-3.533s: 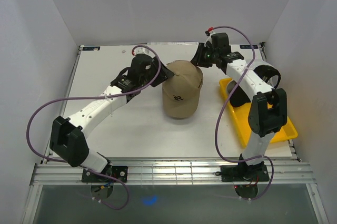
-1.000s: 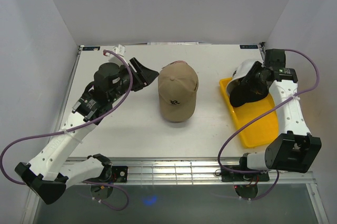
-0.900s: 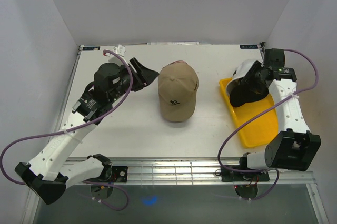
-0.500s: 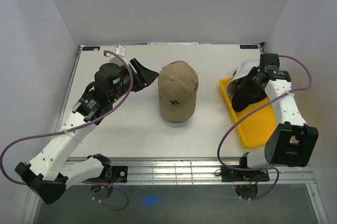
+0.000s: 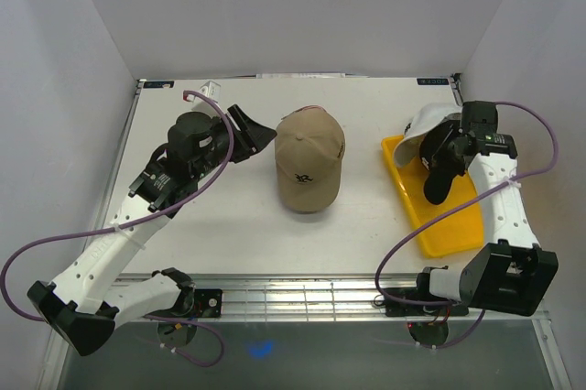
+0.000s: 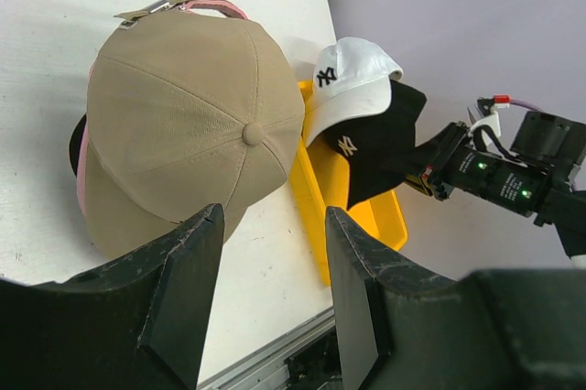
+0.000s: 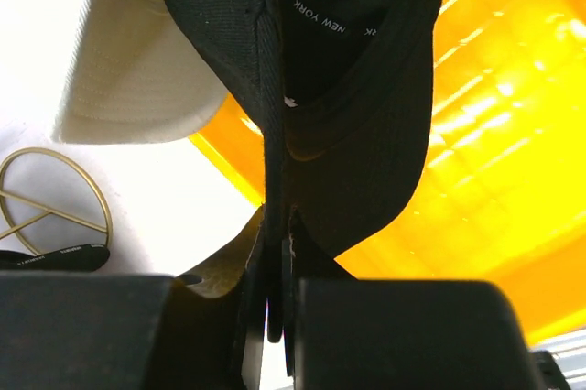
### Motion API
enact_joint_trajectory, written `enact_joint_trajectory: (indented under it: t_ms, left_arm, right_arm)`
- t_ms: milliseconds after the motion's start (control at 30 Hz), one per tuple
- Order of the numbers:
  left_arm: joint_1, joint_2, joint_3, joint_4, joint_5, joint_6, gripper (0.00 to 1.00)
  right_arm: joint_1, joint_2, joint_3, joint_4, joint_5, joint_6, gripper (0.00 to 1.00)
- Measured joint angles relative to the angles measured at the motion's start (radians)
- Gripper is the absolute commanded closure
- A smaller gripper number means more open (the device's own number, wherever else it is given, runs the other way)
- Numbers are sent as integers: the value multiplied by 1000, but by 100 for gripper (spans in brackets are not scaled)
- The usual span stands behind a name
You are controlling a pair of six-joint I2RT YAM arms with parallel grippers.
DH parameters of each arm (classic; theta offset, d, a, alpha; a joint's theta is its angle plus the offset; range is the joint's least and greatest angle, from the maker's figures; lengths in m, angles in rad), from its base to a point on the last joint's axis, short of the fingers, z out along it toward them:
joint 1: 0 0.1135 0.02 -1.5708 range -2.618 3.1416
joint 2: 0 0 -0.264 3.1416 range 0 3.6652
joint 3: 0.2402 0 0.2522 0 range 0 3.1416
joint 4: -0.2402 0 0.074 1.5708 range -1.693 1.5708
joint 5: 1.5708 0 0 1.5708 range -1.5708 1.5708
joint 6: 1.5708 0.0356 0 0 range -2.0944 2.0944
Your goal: Stack the hats
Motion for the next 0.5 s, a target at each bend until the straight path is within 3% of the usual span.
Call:
enact_joint_trajectory:
  t_ms: [300, 500]
  left_arm:
    - [0, 0, -7, 2, 0, -8, 41]
    - [0, 1, -17, 2, 3, -15, 42]
  right_arm:
    - [-85, -130, 22, -105, 63, -44, 92]
    - [-90, -152, 156, -182, 48, -44, 92]
